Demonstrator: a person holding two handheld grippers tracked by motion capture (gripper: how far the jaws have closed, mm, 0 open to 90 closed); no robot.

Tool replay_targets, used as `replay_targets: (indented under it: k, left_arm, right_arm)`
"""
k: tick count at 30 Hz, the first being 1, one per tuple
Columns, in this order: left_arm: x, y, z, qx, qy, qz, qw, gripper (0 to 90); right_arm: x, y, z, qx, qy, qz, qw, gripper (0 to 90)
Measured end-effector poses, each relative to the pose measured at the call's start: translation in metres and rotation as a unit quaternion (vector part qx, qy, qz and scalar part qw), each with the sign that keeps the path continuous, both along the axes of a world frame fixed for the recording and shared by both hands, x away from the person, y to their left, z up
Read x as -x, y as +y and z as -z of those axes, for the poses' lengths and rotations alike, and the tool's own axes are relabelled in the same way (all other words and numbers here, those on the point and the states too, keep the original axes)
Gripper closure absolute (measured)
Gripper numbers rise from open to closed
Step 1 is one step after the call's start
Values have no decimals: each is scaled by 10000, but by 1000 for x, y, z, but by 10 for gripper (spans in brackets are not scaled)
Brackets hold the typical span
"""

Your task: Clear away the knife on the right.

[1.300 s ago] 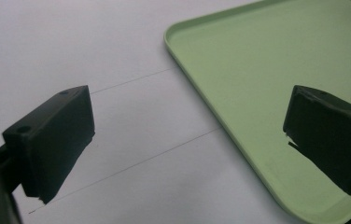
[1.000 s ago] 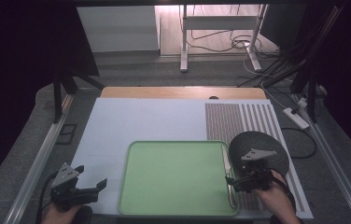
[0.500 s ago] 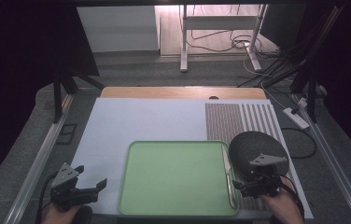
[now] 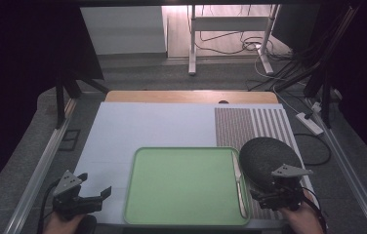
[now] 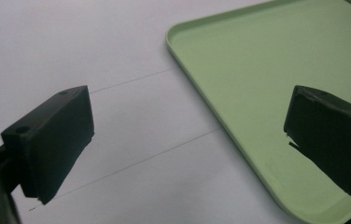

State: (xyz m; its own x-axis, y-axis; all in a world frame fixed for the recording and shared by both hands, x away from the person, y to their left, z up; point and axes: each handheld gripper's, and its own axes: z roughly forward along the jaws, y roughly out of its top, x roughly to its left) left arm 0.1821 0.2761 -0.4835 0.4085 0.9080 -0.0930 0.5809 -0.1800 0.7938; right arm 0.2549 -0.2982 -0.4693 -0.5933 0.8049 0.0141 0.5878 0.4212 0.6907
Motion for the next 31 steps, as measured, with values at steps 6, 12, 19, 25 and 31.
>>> replay_targets:
  k: [6, 12, 19, 25, 31]
  left_arm:
    - [0, 0, 0, 16, 2, -13, 10000, 22]
    - [0, 0, 0, 18, 5, -25, 10000, 21]
    - [0, 2, 0, 56, 12, -53, 10000, 19]
    - [0, 2, 0, 61, 12, -63, 10000, 19]
    - [0, 2, 0, 71, 25, -69, 9999, 19]
  right_arm:
    - [6, -7, -3, -88, -54, 121, 9999, 0]
    - [13, -14, -6, -157, -114, 233, 9995, 0]
    - [20, -22, -9, -191, -193, 364, 9990, 0]
    - [26, -28, -10, -230, -185, 471, 9985, 0]
    - [29, -30, -11, -230, -199, 493, 9983, 0]
